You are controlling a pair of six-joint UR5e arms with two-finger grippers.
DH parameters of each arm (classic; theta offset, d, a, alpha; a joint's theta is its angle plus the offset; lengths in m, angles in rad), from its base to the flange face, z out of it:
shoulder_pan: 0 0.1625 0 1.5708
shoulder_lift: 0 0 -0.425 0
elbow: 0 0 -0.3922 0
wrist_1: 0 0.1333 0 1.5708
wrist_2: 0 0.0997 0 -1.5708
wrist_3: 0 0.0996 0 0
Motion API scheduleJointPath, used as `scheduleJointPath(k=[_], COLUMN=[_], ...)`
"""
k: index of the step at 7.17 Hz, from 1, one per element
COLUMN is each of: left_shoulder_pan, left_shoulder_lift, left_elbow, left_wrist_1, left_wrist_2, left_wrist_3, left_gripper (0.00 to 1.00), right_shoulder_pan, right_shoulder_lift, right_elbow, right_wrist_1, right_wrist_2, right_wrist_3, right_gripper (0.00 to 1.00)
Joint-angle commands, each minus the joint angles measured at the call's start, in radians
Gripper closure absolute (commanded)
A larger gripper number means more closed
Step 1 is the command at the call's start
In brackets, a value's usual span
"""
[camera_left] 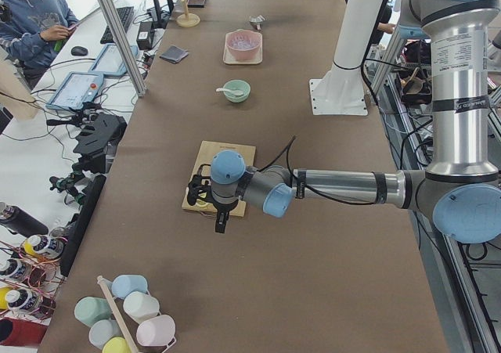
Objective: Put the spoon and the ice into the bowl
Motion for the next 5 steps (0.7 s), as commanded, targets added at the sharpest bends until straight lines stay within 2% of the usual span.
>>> scheduleJointPath(k=[1,5], left_shoulder_pan=[-0.013,-0.018], left_shoulder_lift=[0.009,0.006], left_elbow=[0.006,-0.008], left_wrist_1=[0.001,-0.007], left_wrist_2=[0.003,-0.002], left_wrist_3=[0.004,0.004], left_gripper=[0.01,0.01], right_shoulder_pan=[0.009,0.009], right_shoulder_lift=[-0.005,-0.01], right_elbow=[-0.02,-0.028], right_wrist_1=[0.001,0.005], right_wrist_2=[0.004,0.002], right_wrist_3=[0.002,0.004], right_gripper=[0.0,0.0])
